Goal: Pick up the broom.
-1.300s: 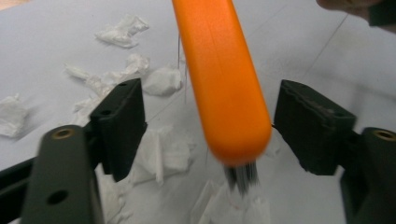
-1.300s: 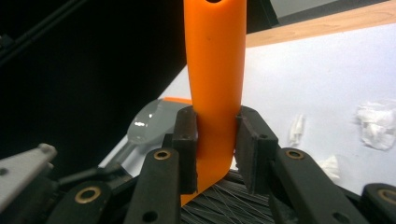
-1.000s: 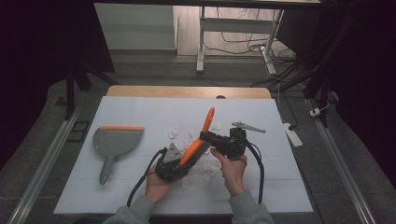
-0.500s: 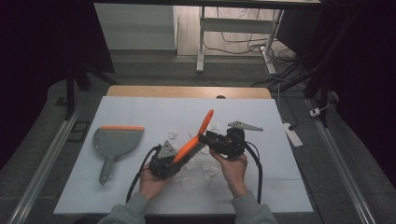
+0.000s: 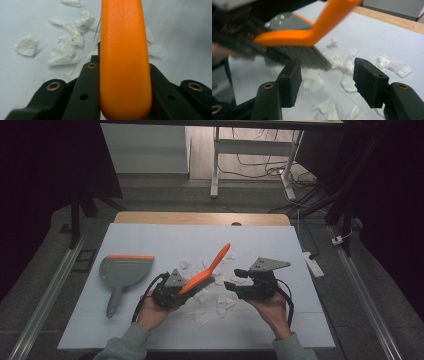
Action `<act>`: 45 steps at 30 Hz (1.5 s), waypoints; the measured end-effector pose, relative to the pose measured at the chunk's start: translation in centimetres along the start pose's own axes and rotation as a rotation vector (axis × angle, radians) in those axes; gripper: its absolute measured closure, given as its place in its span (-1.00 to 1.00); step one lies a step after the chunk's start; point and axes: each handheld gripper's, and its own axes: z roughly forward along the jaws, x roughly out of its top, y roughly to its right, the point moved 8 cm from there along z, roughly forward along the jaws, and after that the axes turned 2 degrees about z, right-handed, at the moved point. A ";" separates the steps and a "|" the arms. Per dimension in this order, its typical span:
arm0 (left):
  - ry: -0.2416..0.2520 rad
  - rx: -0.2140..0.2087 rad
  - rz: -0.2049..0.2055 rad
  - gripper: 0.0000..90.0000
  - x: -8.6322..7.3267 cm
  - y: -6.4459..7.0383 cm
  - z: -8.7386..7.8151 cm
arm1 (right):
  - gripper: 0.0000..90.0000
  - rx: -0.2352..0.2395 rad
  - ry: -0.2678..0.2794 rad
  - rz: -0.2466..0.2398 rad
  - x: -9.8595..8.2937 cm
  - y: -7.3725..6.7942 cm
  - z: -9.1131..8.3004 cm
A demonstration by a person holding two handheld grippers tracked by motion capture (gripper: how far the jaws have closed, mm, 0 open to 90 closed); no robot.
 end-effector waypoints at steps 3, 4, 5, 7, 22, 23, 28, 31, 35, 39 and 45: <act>-0.050 -0.012 0.042 0.78 0.4 0.2 0.2 | -0.12 0.001 -0.034 -0.078 0.2 -0.8 -0.5; -0.063 -0.022 0.050 0.78 0.6 0.3 0.3 | -0.13 0.001 -0.046 -0.104 0.3 -1.1 -0.6; -0.063 -0.022 0.050 0.78 0.6 0.3 0.3 | -0.14 -0.001 -0.059 -0.126 0.4 -1.4 -0.7; -0.088 -0.034 0.069 0.78 0.9 0.5 0.5 | -0.14 -0.002 -0.084 -0.172 0.7 -2.0 -0.7; -0.227 -0.096 0.220 0.78 2.2 2.1 1.8 | -0.19 0.013 -0.310 -0.344 0.9 -1.8 2.2; -0.229 -0.095 0.226 0.78 2.2 2.3 2.0 | -0.19 0.015 -0.327 -0.353 0.7 -1.7 2.4; -0.243 -0.118 0.265 0.78 2.6 2.9 2.2 | -0.12 0.036 -0.422 -0.397 -0.3 -1.7 3.3; -0.241 -0.135 0.307 0.78 2.9 3.3 2.0 | 0.04 0.054 -0.480 -0.426 -1.1 -1.8 3.7; -0.236 -0.152 0.339 0.78 2.9 3.8 1.6 | 0.27 0.075 -0.492 -0.473 -1.7 -2.2 3.5; -0.216 -0.172 0.351 0.75 2.8 3.9 1.4 | 0.35 0.093 -0.474 -0.511 -2.1 -2.7 3.1; -0.230 -0.215 0.364 0.76 2.6 4.4 1.7 | 0.37 0.116 -0.445 -0.486 -3.2 -2.9 2.6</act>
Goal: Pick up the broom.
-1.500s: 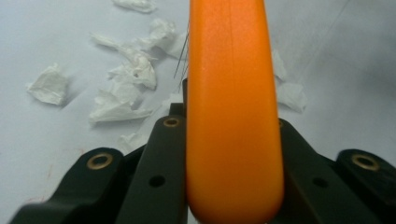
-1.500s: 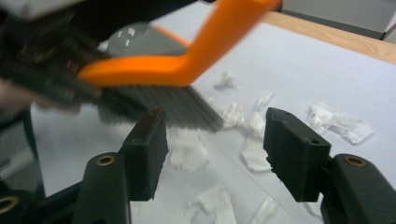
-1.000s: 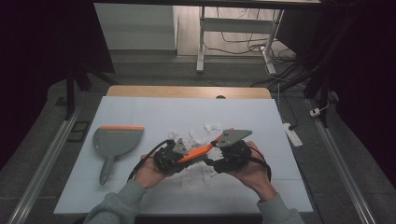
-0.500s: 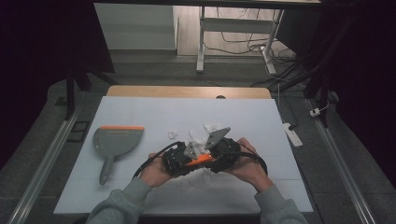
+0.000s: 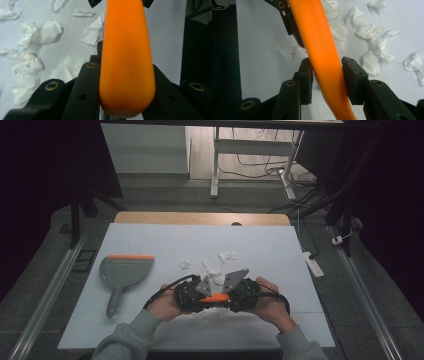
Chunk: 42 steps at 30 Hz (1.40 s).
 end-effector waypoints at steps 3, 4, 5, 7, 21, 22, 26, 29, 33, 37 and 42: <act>0.002 -0.010 0.012 0.77 0.2 0.3 0.1 | 0.37 0.017 0.018 0.007 -0.5 -0.1 -0.1; 0.002 -0.010 0.012 0.77 0.2 0.3 0.1 | 0.37 0.017 0.023 0.008 -0.5 -0.2 -0.1; 0.011 -0.014 0.013 0.77 0.3 0.3 0.2 | 0.38 0.016 0.025 0.004 -0.6 -0.2 -0.2; 0.021 -0.009 0.013 0.76 0.4 0.2 0.2 | 0.39 0.002 0.023 0.007 -0.6 -0.3 -0.3; 0.167 0.250 -0.122 -0.26 -2.1 -1.1 -2.8 | 0.47 -0.050 0.051 0.133 -1.5 1.5 -0.9; 0.177 0.269 -0.148 -0.26 -2.8 -1.0 -3.2 | 0.47 -0.053 0.050 0.144 -1.7 1.7 -0.9; 0.203 0.332 -0.253 -0.29 -5.5 -1.2 -4.6 | 0.47 -0.074 0.059 0.179 -2.2 2.6 -0.8; 0.212 0.364 -0.312 -0.29 -7.7 -1.6 -5.7 | 0.47 -0.090 0.065 0.194 -2.3 2.9 -0.9; 0.211 0.391 -0.368 -0.30 -10.2 -1.8 -6.4 | 0.47 -0.112 0.083 0.218 -2.2 3.1 -1.3; 0.208 0.402 -0.420 -0.31 -12.7 -1.7 -6.7 | 0.47 -0.123 0.103 0.228 -2.0 3.2 -1.8; 0.204 0.433 -0.457 -0.33 -14.7 -1.8 -7.1 | 0.47 -0.165 0.136 0.293 -2.7 4.3 -2.4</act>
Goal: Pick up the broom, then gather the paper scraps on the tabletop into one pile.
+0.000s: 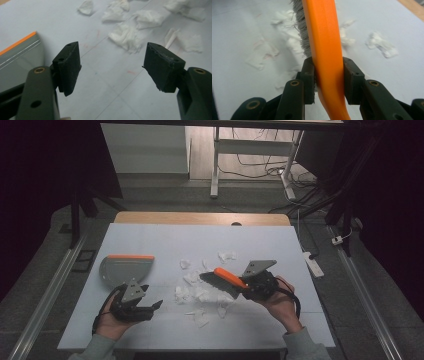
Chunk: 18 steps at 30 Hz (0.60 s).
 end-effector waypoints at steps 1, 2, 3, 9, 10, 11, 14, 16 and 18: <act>0.002 0.006 -0.012 -0.34 -0.3 -0.2 -0.1 | 0.47 -0.016 0.007 0.014 -0.1 0.4 -0.2; 0.003 0.009 -0.024 -0.34 -0.6 -0.4 -0.3 | 0.47 -0.027 0.014 0.041 -0.3 0.6 -0.3; 0.004 0.016 -0.035 -0.34 -0.9 -0.6 -0.4 | 0.47 -0.038 0.022 0.058 -0.4 0.9 -0.6; 0.018 0.025 -0.069 -0.34 -1.5 -1.4 -0.8 | 0.47 -0.091 0.064 0.125 -1.1 2.8 -1.5; 0.017 0.025 -0.072 -0.35 -1.6 -1.5 -0.7 | 0.47 -0.095 0.068 0.130 -1.3 3.0 -1.5; 0.014 0.023 -0.075 -0.35 -1.6 -1.6 -0.6 | 0.47 -0.097 0.068 0.137 -1.4 3.2 -1.5; 0.006 0.020 -0.086 -0.35 -1.9 -1.8 -0.4 | 0.47 -0.109 0.065 0.153 -1.8 3.7 -1.6; 0.001 0.020 -0.090 -0.36 -2.0 -1.8 -0.2 | 0.47 -0.122 0.071 0.174 -1.9 4.2 -1.7; -0.002 0.016 -0.087 -0.37 -2.0 -1.7 -0.1 | 0.47 -0.138 0.072 0.190 -1.9 4.6 -1.9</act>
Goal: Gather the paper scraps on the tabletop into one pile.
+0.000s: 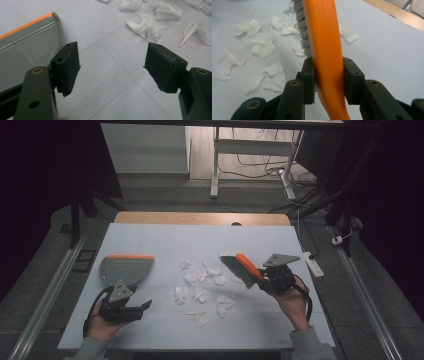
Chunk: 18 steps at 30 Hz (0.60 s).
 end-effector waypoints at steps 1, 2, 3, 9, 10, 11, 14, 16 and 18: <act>-0.002 -0.001 0.003 -0.37 0.0 0.0 0.1 | 0.47 -0.007 0.002 0.007 0.2 0.2 -0.1; -0.003 0.001 0.003 -0.37 0.0 0.0 0.1 | 0.47 -0.012 0.006 0.019 0.4 0.5 -0.1; -0.001 -0.002 0.001 -0.37 0.0 0.0 0.1 | 0.47 -0.018 0.009 0.025 0.7 0.7 0.0; 0.001 -0.014 -0.003 -0.37 -0.1 -0.1 0.4 | 0.47 -0.062 -0.059 0.040 2.6 2.8 2.1; 0.002 -0.016 -0.006 -0.37 -0.1 -0.2 0.5 | 0.47 -0.074 -0.081 0.033 3.0 3.2 2.6; 0.001 -0.018 -0.009 -0.37 -0.1 -0.2 0.6 | 0.47 -0.083 -0.101 0.028 3.4 3.6 3.1; -0.004 -0.026 -0.017 -0.37 -0.3 -0.4 1.0 | 0.47 -0.116 -0.162 0.025 4.4 5.0 4.8; -0.006 -0.029 -0.015 -0.38 -0.4 -0.4 1.1 | 0.47 -0.144 -0.201 0.010 5.1 5.9 5.9; -0.002 -0.030 -0.019 -0.38 -0.4 -0.5 1.1 | 0.47 -0.157 -0.229 0.022 5.9 6.5 7.0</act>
